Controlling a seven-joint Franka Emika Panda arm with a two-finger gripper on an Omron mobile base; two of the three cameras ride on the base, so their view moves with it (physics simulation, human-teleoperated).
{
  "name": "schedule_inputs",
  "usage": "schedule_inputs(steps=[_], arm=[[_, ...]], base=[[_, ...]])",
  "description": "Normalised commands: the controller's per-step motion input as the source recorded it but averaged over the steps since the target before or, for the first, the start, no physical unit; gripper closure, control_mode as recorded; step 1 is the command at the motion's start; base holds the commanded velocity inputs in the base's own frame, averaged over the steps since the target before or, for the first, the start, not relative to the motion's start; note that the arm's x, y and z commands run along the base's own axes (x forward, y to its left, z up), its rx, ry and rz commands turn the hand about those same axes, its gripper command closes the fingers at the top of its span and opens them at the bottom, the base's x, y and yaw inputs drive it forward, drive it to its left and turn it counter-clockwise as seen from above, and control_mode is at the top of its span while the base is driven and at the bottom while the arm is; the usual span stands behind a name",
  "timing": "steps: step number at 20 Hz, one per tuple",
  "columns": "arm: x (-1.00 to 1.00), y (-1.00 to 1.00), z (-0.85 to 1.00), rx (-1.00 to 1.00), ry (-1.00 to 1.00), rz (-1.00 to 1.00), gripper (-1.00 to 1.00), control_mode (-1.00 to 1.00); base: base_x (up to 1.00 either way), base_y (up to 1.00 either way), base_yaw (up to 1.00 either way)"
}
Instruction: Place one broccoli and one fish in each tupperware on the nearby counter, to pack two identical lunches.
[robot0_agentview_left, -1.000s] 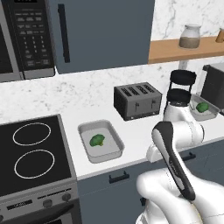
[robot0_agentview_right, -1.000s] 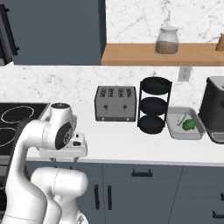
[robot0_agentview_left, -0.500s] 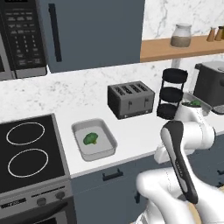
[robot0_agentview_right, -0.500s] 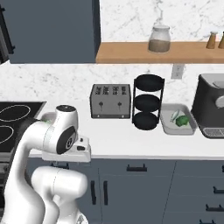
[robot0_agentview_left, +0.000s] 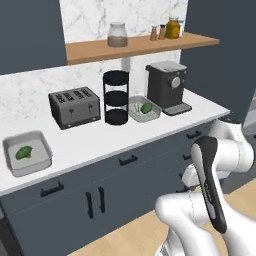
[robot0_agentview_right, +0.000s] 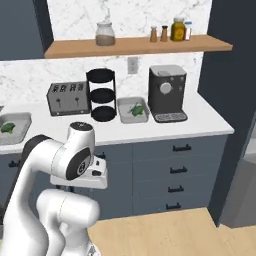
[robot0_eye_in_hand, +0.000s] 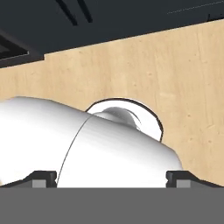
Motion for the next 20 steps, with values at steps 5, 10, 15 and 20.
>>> schedule_inputs(steps=[5,10,15,20], arm=[[0.0,0.0,0.0,0.0,0.0,0.0,-1.0,1.0],[0.0,0.0,0.0,0.0,0.0,0.0,-1.0,1.0],[0.0,0.0,0.0,0.0,0.0,0.0,-1.0,1.0],[0.0,0.0,0.0,0.0,0.0,0.0,-1.0,1.0]], base=[[0.09,-1.0,-0.53],[0.83,-1.0,-0.28],[1.0,-0.93,0.08],[0.84,-0.94,0.2]])
